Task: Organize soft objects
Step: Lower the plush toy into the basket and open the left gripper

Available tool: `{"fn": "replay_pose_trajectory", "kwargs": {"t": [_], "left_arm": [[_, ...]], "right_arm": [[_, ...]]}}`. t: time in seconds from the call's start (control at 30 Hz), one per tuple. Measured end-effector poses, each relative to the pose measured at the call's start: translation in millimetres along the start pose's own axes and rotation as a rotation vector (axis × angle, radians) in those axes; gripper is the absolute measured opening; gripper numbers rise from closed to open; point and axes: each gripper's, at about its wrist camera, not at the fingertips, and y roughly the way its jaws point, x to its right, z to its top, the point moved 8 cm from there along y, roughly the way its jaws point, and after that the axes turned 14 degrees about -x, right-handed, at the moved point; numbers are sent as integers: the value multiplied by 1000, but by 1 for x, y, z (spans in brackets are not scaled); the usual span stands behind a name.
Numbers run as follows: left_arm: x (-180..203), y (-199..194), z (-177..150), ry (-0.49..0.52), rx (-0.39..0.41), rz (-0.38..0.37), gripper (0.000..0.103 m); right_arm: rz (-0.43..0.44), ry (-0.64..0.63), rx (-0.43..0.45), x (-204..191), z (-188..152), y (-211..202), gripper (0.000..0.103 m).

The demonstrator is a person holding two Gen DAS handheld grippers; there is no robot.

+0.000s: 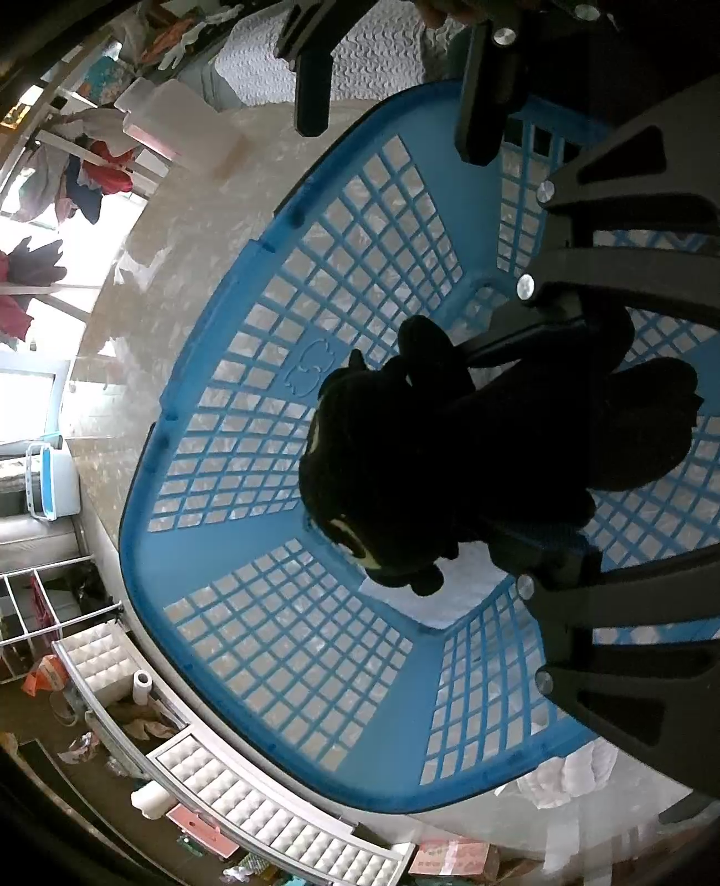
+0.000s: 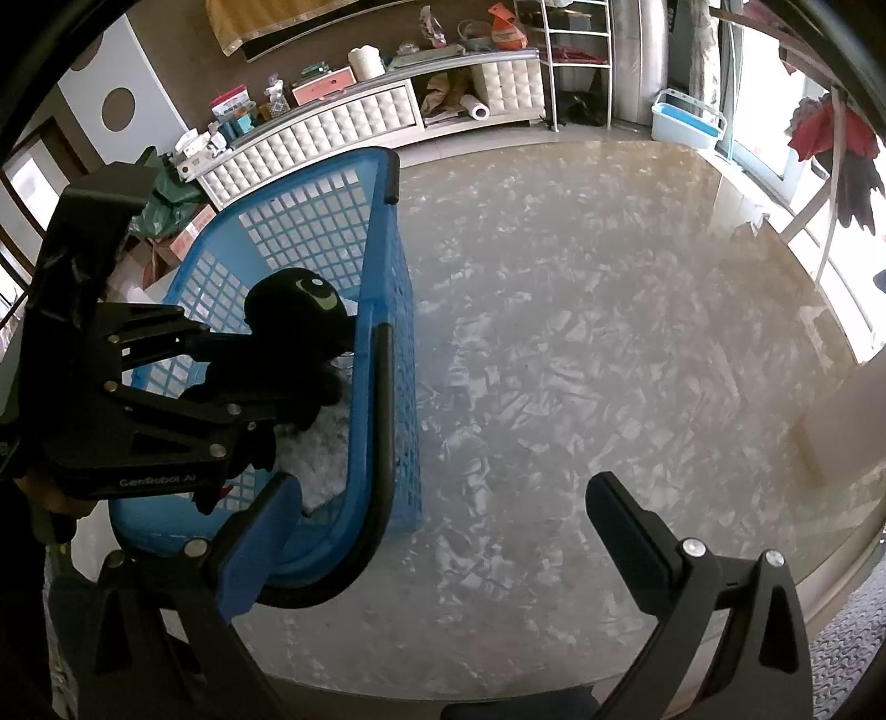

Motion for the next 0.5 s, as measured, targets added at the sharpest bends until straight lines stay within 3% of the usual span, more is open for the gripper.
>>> {"fn": "replay_pose_trajectory", "kwargs": {"t": [0.2, 0.4, 0.5], "left_arm": [[0, 1, 2, 0, -5, 13, 52], [-6, -2, 0, -28, 8, 50, 69], [-10, -5, -2, -42, 10, 65, 71]], "right_arm": [[12, 8, 1, 1, -1, 0, 103], [29, 8, 3, 0, -3, -5, 103], [36, 7, 9, -1, -7, -8, 103]]}}
